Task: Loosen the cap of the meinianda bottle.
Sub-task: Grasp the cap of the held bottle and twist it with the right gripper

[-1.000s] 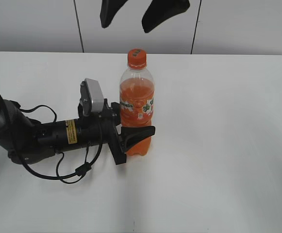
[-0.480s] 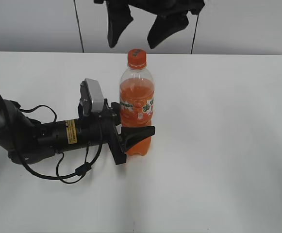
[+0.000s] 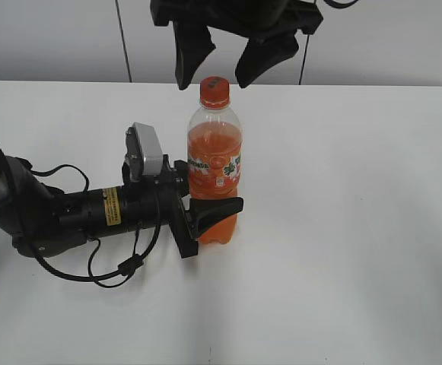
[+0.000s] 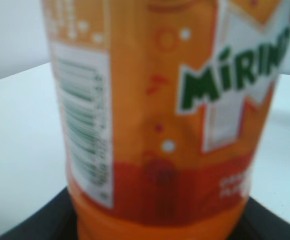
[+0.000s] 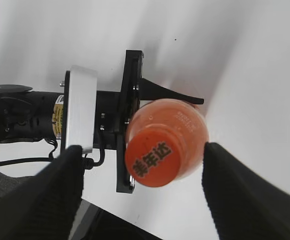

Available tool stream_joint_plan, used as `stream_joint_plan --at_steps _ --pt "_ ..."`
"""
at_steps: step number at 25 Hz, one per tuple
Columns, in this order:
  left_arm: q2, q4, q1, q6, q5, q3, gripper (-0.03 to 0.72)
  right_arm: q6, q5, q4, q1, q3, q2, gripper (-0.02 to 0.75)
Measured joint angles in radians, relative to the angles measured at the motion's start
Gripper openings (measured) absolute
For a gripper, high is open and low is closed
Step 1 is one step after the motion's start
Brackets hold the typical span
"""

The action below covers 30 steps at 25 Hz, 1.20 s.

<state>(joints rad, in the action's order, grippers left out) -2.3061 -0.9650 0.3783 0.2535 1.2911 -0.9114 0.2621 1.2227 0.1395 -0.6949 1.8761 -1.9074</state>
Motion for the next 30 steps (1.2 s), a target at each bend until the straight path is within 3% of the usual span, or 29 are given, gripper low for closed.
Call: stream_joint_plan --at_steps 20,23,28,30 --pt "0.000 0.000 0.000 0.000 0.000 0.000 0.389 -0.020 0.000 -0.023 0.000 -0.023 0.000 0.546" --pt "0.000 0.000 0.000 0.000 0.000 0.000 0.389 -0.020 0.000 -0.041 0.000 -0.023 0.000 0.482" --pt "0.000 0.000 0.000 0.000 0.000 0.000 0.389 -0.029 -0.004 -0.042 0.000 -0.023 0.000 0.259" --pt "0.000 0.001 0.000 0.000 0.000 0.000 0.389 -0.034 -0.005 -0.042 0.000 -0.023 0.000 0.254"
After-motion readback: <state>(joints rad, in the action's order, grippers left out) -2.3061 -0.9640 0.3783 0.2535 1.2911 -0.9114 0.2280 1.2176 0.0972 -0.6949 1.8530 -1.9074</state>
